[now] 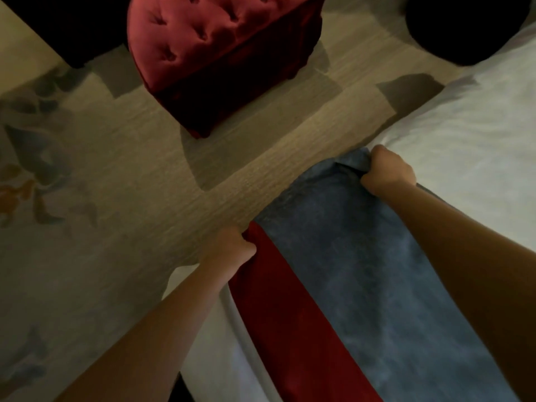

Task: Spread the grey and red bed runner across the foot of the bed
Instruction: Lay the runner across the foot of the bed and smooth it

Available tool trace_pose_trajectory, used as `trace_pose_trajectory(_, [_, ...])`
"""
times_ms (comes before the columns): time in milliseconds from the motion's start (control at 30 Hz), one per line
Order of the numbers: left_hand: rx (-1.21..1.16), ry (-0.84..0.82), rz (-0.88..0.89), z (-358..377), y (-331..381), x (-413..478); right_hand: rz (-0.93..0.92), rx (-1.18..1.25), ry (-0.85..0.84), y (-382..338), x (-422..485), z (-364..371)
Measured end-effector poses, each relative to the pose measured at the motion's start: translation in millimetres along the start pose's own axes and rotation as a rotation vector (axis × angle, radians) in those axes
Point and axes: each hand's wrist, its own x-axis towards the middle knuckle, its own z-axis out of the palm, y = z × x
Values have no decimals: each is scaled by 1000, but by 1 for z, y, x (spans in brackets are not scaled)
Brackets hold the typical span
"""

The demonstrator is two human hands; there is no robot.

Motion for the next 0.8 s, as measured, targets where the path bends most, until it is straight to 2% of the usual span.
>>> trace_pose_trajectory(133, [112, 43, -25, -1, 0, 0, 43, -35, 131, 3, 11, -11])
trace_pose_trajectory(267, [88, 108, -56, -3, -10, -2, 102, 106, 259, 14, 20, -25])
trace_pose_trajectory(400, [167, 124, -88, -7, -30, 7, 22, 22, 129, 25, 20, -19])
trace_pose_trajectory(467, [43, 65, -131, -5, -37, 15, 70, 60, 77, 29, 20, -13])
trace_pose_trajectory(533, [-182, -30, -262, 0, -42, 21, 184, 100, 100, 36, 21, -11])
trace_pose_trajectory(600, [-213, -86, -401, 4, -46, 19, 226, 45, 114, 44, 21, -9])
trace_pose_trajectory(667, [-205, -79, -386, 4, -48, 21, 220, -1, 108, 50, 20, -7])
trace_pose_trajectory(800, [-384, 70, -381, 1, -50, 26, 201, -69, 159, 56, 16, -4])
